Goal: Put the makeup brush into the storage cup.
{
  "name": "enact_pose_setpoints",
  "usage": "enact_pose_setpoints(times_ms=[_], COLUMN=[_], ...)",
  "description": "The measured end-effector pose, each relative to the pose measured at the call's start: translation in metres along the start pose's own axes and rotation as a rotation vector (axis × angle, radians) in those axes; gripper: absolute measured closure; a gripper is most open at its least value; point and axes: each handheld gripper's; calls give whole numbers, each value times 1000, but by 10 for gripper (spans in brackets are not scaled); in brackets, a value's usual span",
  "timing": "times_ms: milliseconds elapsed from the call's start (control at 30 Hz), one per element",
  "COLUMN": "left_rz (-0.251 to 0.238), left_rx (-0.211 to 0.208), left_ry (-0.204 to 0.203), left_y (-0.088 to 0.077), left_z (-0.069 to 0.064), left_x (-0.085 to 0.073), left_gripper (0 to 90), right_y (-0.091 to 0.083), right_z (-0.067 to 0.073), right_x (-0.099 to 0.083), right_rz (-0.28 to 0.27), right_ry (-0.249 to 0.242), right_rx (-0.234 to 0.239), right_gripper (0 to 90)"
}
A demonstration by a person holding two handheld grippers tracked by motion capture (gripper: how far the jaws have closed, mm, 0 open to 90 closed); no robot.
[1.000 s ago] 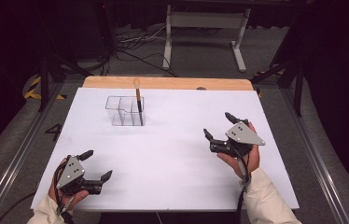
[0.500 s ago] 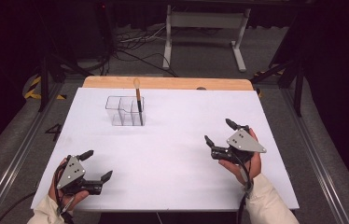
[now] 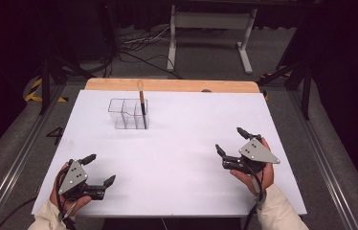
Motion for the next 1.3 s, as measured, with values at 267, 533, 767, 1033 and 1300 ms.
enact_pose_setpoints(times_ms=[267,533,767,1033,1300], left_rz=[6,7,3,-3,0], left_rx=[-2,-3,-10,-10,-9], left_ry=[11,18,24,31,47], left_y=[1,3,8,10,12], left_z=[0,0,-1,-2,-3], left_x=[0,1,2,5,6], left_gripper=[58,57,57,57,56], right_y=[-13,-27,-44,-65,-68], right_z=[-7,-14,-18,-19,-18], right_x=[-10,-21,-31,-44,-61], right_rz=[14,28,56,92,134], right_ry=[11,19,27,65,101], right_rx=[-17,-35,-47,-50,-41], right_gripper=[137,137,136,132,129])
Point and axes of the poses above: each handheld gripper's, and its own axes: y roughly forward along the jaws, x roughly out of its top, z roughly to its left, and after that the axes turned 11 degrees about -z, right-handed
